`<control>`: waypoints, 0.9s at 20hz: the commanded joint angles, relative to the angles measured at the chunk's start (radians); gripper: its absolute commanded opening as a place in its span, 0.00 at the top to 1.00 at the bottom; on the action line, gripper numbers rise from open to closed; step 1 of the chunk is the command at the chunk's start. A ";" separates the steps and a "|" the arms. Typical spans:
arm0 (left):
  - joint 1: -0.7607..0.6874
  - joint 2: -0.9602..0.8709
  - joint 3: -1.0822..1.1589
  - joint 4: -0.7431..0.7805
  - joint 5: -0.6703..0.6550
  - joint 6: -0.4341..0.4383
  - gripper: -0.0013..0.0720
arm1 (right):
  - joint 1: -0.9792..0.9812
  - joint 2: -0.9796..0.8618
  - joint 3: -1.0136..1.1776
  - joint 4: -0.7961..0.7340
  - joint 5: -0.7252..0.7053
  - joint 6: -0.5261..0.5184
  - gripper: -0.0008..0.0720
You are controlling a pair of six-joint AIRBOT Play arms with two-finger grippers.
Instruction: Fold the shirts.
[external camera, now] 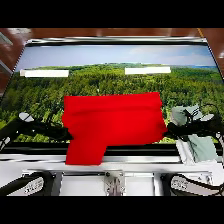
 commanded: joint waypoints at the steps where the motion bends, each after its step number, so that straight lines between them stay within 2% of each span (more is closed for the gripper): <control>1: 0.001 0.011 0.172 0.004 -0.028 -0.007 0.91 | 0.000 0.005 0.060 0.146 0.039 -0.057 0.91; 3: 0.001 0.000 0.267 0.041 -0.027 -0.034 0.92 | 0.005 0.005 0.132 0.177 0.034 -0.055 0.91; 6: 0.014 -0.046 0.383 0.082 -0.011 -0.060 0.92 | 0.085 -0.013 0.258 0.139 -0.049 -0.008 0.91; 10: 0.029 -0.190 0.518 0.056 0.019 -0.078 0.91 | 0.218 -0.153 0.454 0.035 -0.137 0.090 0.91; 15: 0.044 -0.377 0.705 0.005 0.031 -0.078 0.92 | 0.275 -0.341 0.692 0.027 -0.148 0.155 0.91; 18: 0.050 -0.462 0.739 -0.029 0.085 -0.078 0.91 | 0.288 -0.404 0.755 -0.013 -0.153 0.182 0.91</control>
